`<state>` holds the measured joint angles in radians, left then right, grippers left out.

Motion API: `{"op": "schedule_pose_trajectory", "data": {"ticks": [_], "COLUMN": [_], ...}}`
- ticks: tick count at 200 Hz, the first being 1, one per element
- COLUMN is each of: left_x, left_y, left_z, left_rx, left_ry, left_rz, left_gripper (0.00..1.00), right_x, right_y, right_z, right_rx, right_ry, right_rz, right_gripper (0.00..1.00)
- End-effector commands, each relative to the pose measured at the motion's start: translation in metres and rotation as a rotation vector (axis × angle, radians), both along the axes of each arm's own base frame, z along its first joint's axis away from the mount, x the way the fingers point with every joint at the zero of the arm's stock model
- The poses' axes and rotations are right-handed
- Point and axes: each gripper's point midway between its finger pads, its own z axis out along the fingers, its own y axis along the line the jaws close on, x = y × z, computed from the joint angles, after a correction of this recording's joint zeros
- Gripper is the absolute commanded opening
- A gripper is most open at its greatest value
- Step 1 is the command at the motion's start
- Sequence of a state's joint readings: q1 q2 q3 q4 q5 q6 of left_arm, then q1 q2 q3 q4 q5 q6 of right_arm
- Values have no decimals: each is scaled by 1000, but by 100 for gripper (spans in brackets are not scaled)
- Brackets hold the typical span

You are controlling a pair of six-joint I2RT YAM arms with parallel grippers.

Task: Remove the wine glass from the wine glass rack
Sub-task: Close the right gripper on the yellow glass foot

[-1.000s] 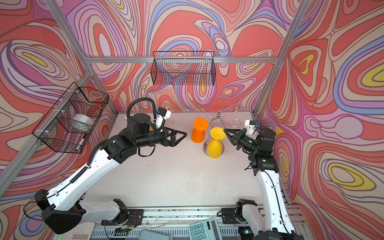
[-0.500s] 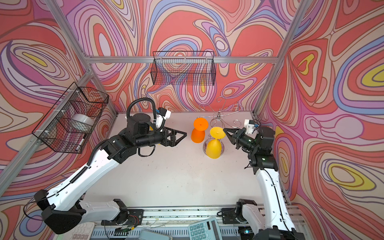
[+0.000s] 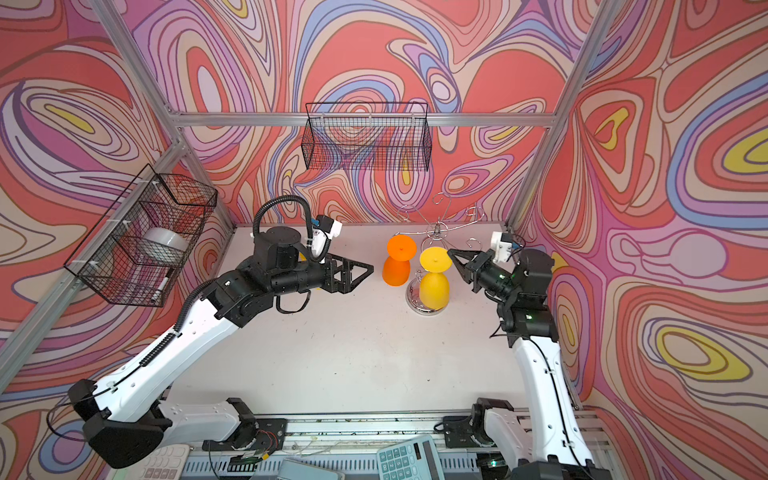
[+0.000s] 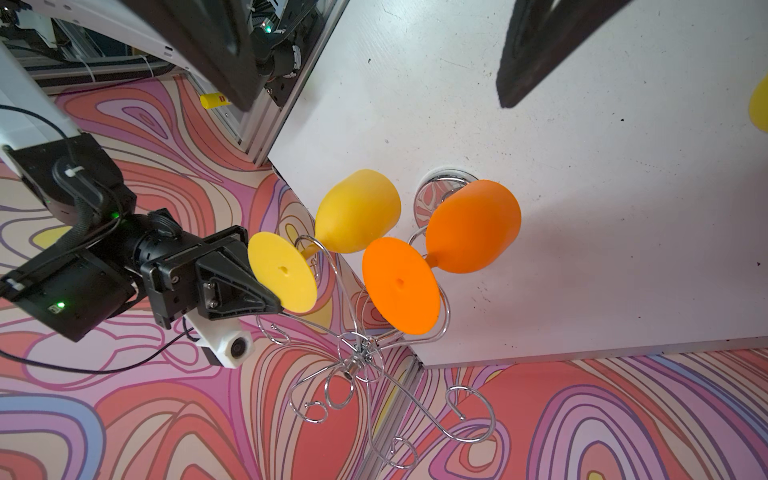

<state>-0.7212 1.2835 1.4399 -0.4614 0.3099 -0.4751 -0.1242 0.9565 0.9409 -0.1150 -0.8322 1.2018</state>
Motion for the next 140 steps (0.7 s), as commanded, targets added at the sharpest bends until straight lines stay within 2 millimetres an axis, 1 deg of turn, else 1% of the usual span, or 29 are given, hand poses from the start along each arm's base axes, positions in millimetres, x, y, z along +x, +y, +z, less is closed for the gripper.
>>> {"op": "schedule_pose_trajectory", "data": {"ticks": [1,58,97,140], "left_x": [-5,-5,-5,-7], "left_y": [3,3,2,5], "left_z": [19,19,17,17], "left_rx": [-21,-21,-19,-15], "left_ry": [-44,-41,-38,-40], "left_rz": [-5,-6,-8,-6], "left_gripper": [90,90,90,90], "right_x": [5,5,10,17], "right_y": [4,17,19,19], "right_z": [10,5,6,11], "right_rx": [4,-8,-7,-14], "right_ry": [-39,-31,-37,-70], "right_rz": [-5,20,9,-34], "right_gripper": [0,0,0,0]}}
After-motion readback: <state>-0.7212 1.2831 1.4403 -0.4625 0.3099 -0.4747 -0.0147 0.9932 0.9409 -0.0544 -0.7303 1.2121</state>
